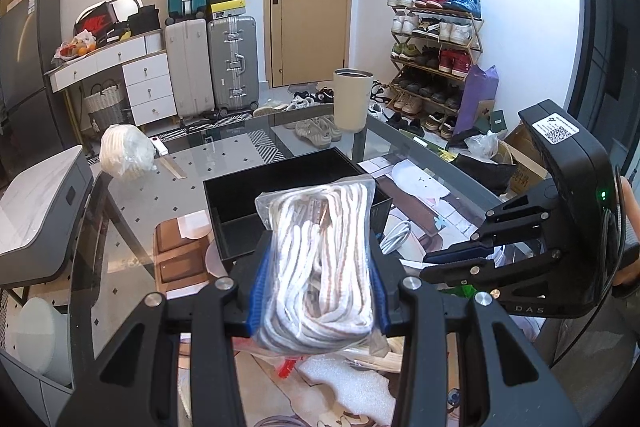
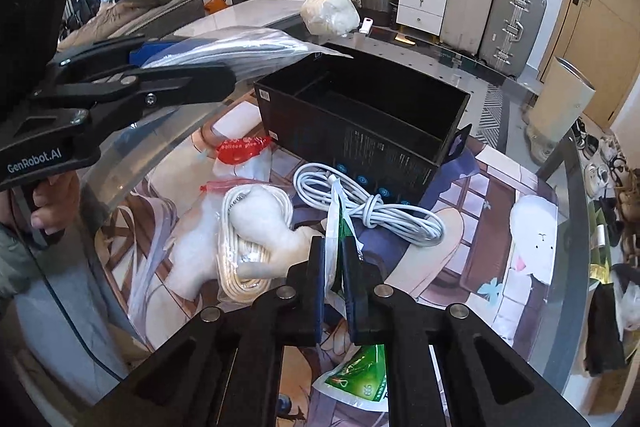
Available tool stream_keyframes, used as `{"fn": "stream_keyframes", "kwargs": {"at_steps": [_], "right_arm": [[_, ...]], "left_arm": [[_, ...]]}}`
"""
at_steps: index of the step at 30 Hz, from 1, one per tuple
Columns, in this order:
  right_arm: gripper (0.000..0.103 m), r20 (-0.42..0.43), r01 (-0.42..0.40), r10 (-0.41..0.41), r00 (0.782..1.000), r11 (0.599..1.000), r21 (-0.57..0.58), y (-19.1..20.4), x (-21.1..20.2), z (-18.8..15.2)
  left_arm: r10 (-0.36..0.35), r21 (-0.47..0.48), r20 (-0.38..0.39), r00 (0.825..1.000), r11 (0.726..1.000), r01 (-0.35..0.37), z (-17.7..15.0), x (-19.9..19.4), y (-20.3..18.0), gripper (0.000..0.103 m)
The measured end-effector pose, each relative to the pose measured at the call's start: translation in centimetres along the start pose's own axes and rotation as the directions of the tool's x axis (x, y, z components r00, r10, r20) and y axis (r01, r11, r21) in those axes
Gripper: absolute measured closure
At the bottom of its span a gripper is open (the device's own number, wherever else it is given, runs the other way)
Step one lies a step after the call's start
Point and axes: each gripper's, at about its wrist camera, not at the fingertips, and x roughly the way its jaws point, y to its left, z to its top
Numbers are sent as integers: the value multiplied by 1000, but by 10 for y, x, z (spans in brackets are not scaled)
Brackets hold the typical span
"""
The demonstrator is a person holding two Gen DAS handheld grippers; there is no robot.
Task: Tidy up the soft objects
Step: 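Lift the bagged rope and green packet and carry both toward the black box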
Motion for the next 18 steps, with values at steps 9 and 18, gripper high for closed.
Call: {"fn": "stream_keyframes", "kwargs": {"at_steps": [9,18], "right_arm": [[99,-2,33,-33,999,999,33,-11,1,-2],[99,259,52,-59,964,998,34,-5,-51,13]], "left_arm": [[-1,1,-5,1000,1000,1,-1,-1,0,63],[4,-9,20,1000,1000,-4,0,-5,1,63]]}}
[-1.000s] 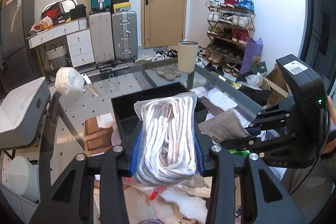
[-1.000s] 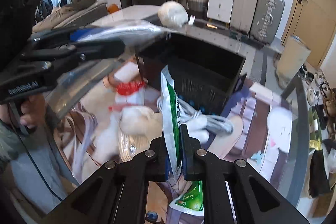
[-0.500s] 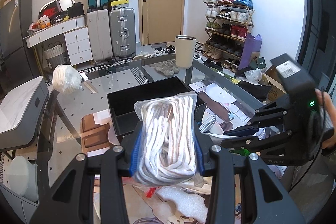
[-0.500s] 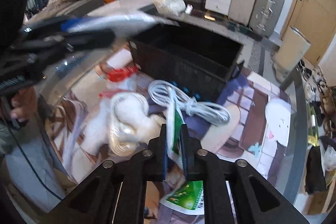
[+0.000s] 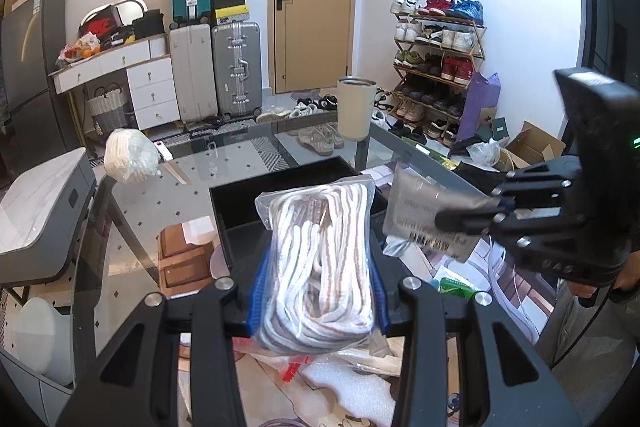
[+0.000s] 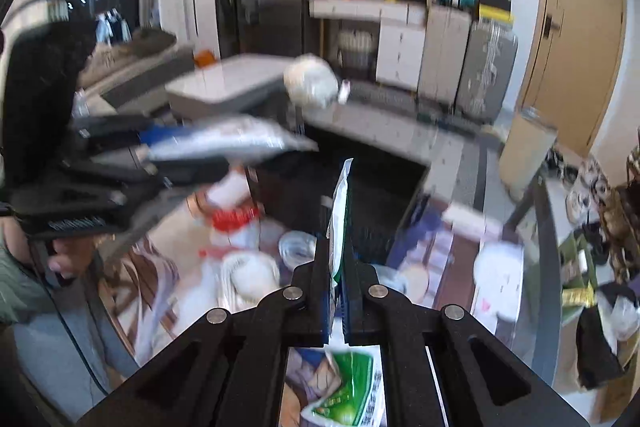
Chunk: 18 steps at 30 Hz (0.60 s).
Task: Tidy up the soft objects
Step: 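Lift the bagged rope and green packet and carry both toward the black box, then lower both items into the black box and open both grippers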
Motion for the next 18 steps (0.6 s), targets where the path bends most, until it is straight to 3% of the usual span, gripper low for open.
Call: {"fn": "stream_keyframes", "kwargs": {"at_steps": [4,7,14,18], "right_arm": [[99,155,35,-34,987,999,-4,4,-20,17],[99,204,55,-53,978,999,-2,3,-21,33],[99,211,76,-78,974,997,18,-2,14,71],[99,97,67,-73,993,996,64,-10,61,88]], "left_arm": [[11,0,45,999,1000,-12,5,-7,1,63],[32,6,98,995,999,-33,15,-12,2,63],[73,-7,157,985,997,-73,43,2,22,63],[94,-31,116,989,995,-91,47,27,37,63]]}}
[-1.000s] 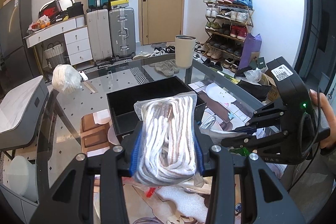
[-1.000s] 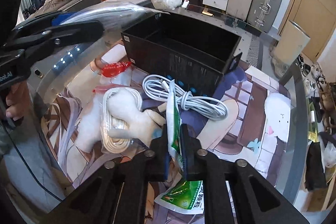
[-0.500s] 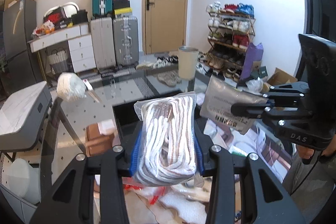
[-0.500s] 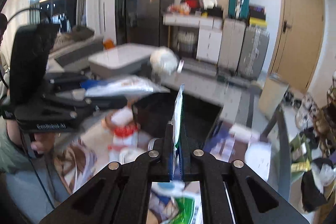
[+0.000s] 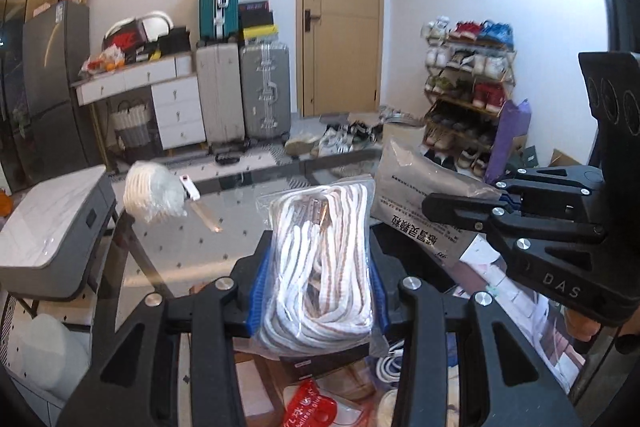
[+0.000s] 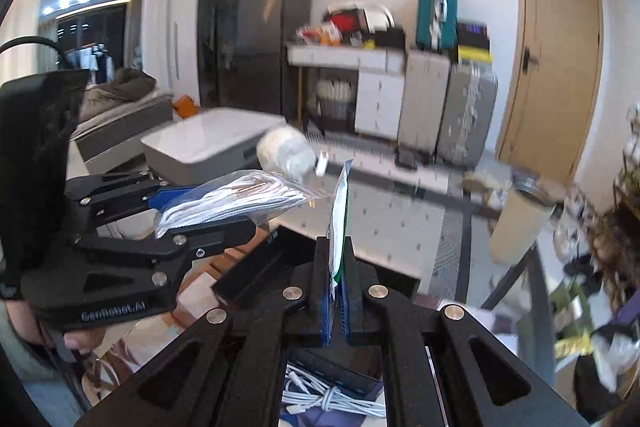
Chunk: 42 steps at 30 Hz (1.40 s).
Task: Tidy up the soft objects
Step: 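Lower both items into the black box and open both grippers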
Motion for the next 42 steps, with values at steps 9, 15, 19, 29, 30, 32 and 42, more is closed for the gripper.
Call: {"fn": "stream_keyframes", "kwargs": {"at_steps": [9,15,19,29,30,32,42], "right_arm": [[99,-202,41,-29,979,998,54,-10,61,-9],[99,-266,34,-13,964,997,75,-17,76,-24],[99,-295,31,-4,955,996,88,-25,76,-33],[91,-297,42,-13,955,995,92,-26,72,-36],[87,-294,41,-12,956,995,91,-25,70,-35],[83,-285,36,-9,959,995,91,-25,67,-35],[66,-210,34,-20,977,997,64,-22,29,-29]], "left_arm": [[-4,-49,-192,981,999,-5,-6,63,13,63],[-39,-69,-266,963,997,22,-14,76,12,63],[-57,-76,-290,955,996,37,-17,83,10,63],[-59,-67,-345,937,997,38,-26,92,8,61],[-57,-64,-342,938,997,37,-26,91,8,60],[-49,-51,-335,941,998,33,-25,88,5,57],[-50,-34,-269,962,999,42,-9,61,0,42]]}}
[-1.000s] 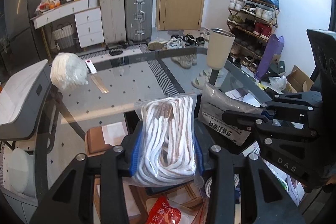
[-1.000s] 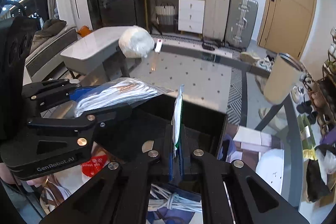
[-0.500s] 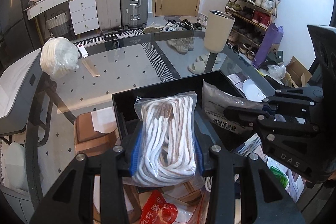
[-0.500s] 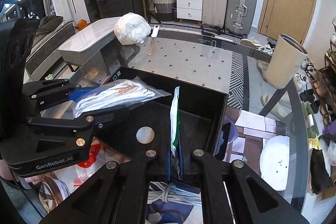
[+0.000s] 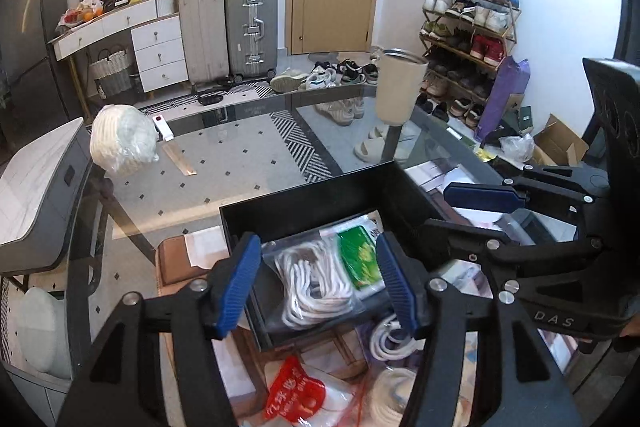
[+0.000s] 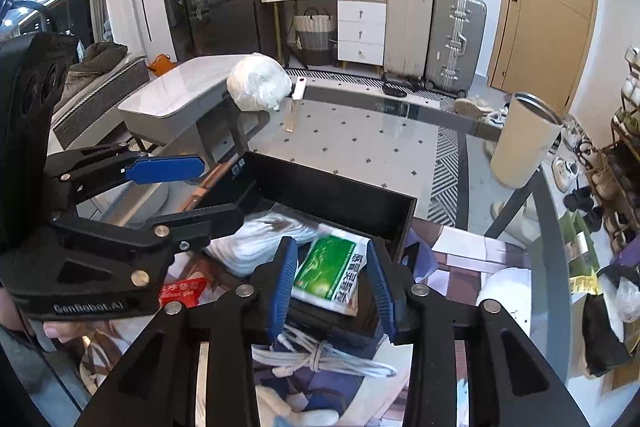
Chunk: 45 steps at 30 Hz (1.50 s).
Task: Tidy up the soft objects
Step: 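Lower both items into the black box and open both grippers, then grasp the red-and-white bag with the left gripper while the right grasps a white-green packet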
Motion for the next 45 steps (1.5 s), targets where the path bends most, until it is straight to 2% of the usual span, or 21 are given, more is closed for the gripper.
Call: {"fn": "stream_keyframes", "kwargs": {"at_steps": [3,7,9,11,13,14,15,18,20,22,23,25,27,32,33,36,38,39,40,42,45], "right_arm": [[64,23,7,-7,1000,1000,-21,0,-16,-3],[54,41,2,-1,999,1000,-25,-2,-34,-10],[53,36,-2,3,999,1000,-21,-3,-39,-14],[50,17,-5,6,1000,1000,-17,-6,-42,-20],[30,-6,-9,9,1000,1000,-13,-9,-45,-25],[23,-22,-14,13,1000,1000,-13,-10,-45,-27],[20,-37,-17,17,999,1000,-13,-10,-45,-29],[20,-108,-63,63,992,998,7,-14,-42,-40],[20,-180,-105,108,978,994,29,-18,-37,-50],[20,-269,-132,143,952,990,58,-21,-28,-61],[20,-328,-139,158,931,987,79,-24,-22,-70],[20,-394,-137,158,905,987,79,-25,-14,-84],[20,-434,-133,146,889,989,61,-27,-9,-95],[20,-559,-116,130,819,991,60,-32,5,-122],[21,-566,-117,128,814,991,56,-31,6,-124],[27,-579,-114,97,810,993,8,-22,9,-128],[39,-574,-96,58,817,995,-37,-19,10,-128],[51,-566,-71,27,824,996,-55,-19,9,-127],[56,-561,-62,20,828,997,-56,-20,9,-127],[61,-555,-60,27,832,997,-43,-22,8,-125],[75,-522,-29,6,853,999,-36,-27,5,-122]], "left_arm": [[-14,0,6,1000,1000,14,0,-14,-1,42],[-14,-5,5,1000,1000,14,-3,-27,2,40],[-14,-9,1,1000,1000,14,-5,-32,3,28],[-5,-4,-1,1000,1000,5,-9,-37,3,22],[4,2,-2,1000,1000,-4,-12,-41,2,22],[8,3,-5,1000,1000,-8,-15,-42,3,20],[6,3,-11,1000,1000,-6,-17,-43,3,15],[-13,14,-66,998,1000,14,-24,-39,2,15],[-20,13,-106,994,1000,21,-30,-34,3,15],[-20,3,-140,990,1000,21,-37,-29,5,15],[-30,-6,-166,986,1000,29,-41,-25,7,15],[-37,-8,-204,978,999,36,-49,-21,9,15],[-23,7,-230,973,1000,25,-58,-18,9,15],[-29,-3,-301,953,1000,29,-75,-6,13,15],[-23,1,-315,949,1000,24,-78,-3,13,15],[-9,5,-345,939,1000,12,-82,9,13,15],[-3,8,-363,932,1000,7,-85,16,12,15],[-2,10,-367,930,1000,6,-86,17,12,15],[1,15,-370,929,1000,5,-86,18,10,17],[11,21,-369,929,1000,-4,-87,20,9,48],[7,9,-370,929,1000,-4,-88,20,10,51]]}}
